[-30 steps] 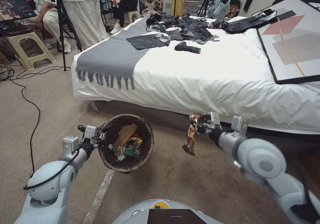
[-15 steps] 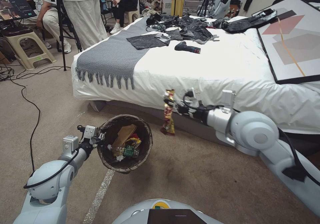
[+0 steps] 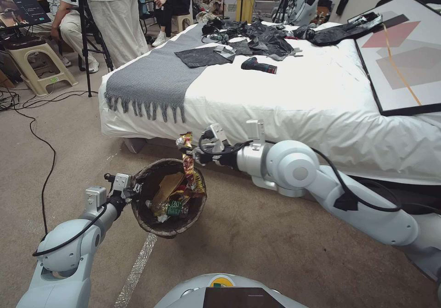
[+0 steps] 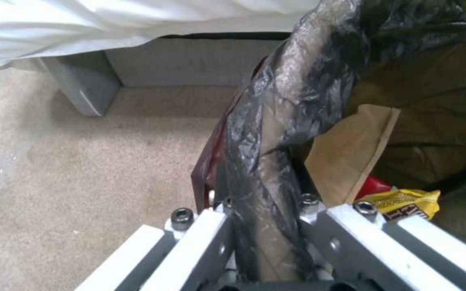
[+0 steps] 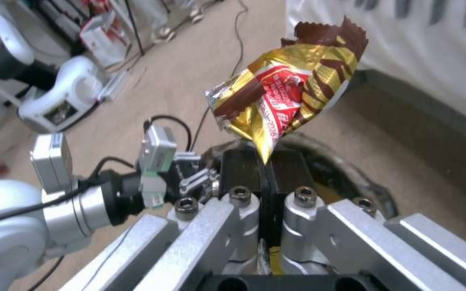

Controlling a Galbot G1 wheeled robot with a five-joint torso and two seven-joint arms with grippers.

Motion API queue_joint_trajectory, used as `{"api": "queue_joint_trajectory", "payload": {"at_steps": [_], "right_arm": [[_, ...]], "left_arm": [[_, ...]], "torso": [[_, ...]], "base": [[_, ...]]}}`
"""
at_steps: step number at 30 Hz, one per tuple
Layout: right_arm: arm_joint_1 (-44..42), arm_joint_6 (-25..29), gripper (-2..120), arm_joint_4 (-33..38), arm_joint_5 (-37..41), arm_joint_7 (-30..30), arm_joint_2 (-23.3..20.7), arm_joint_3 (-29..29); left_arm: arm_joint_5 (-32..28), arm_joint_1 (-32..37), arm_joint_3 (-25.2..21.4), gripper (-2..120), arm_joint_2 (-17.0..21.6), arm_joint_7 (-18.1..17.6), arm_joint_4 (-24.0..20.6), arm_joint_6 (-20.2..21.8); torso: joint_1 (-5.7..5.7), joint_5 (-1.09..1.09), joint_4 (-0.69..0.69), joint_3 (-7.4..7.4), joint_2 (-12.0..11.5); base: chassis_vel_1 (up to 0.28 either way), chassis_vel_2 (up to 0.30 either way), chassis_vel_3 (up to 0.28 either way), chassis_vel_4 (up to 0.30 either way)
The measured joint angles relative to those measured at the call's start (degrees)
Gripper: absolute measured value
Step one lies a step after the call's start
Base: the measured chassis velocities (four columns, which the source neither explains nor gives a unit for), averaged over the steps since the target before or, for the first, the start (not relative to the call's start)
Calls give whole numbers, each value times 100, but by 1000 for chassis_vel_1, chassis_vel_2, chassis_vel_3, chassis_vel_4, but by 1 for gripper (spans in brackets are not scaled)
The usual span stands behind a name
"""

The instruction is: Pick up the trash bin, then pick up the garbage from the floor and place it into the trash bin.

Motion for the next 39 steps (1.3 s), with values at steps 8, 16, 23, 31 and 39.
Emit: {"api": "queue_joint_trajectory", "payload": {"at_steps": [8,16,23,31,39], "right_arm": [[240,124,0,-466,-233,101,387,-813],[242,195,0,-1240,-669,83,816,-1354],[158,256,0,-1772,-973,19,1222,-1577],[46,297,0,-2215,-1237,-89,1667,-1682],[-21,304,0,-2410,-1336,-99,1954,-1752]], "left_arm": [[27,-34,8,0,-57,-12,63,0],[30,-23,-16,0,-82,-15,61,0],[25,-23,-34,0,-109,-15,61,0],[23,-18,-24,0,-121,-32,56,0],[14,-9,-20,0,-122,-37,16,0]], "torso": [[0,0,-1,0,0],[0,0,0,0,0],[0,0,0,0,0],[0,0,-1,0,0],[0,1,-1,0,0]], "base": [[0,0,0,0],[0,0,0,0],[0,0,0,0],[0,0,0,0],[0,0,0,0]]}}
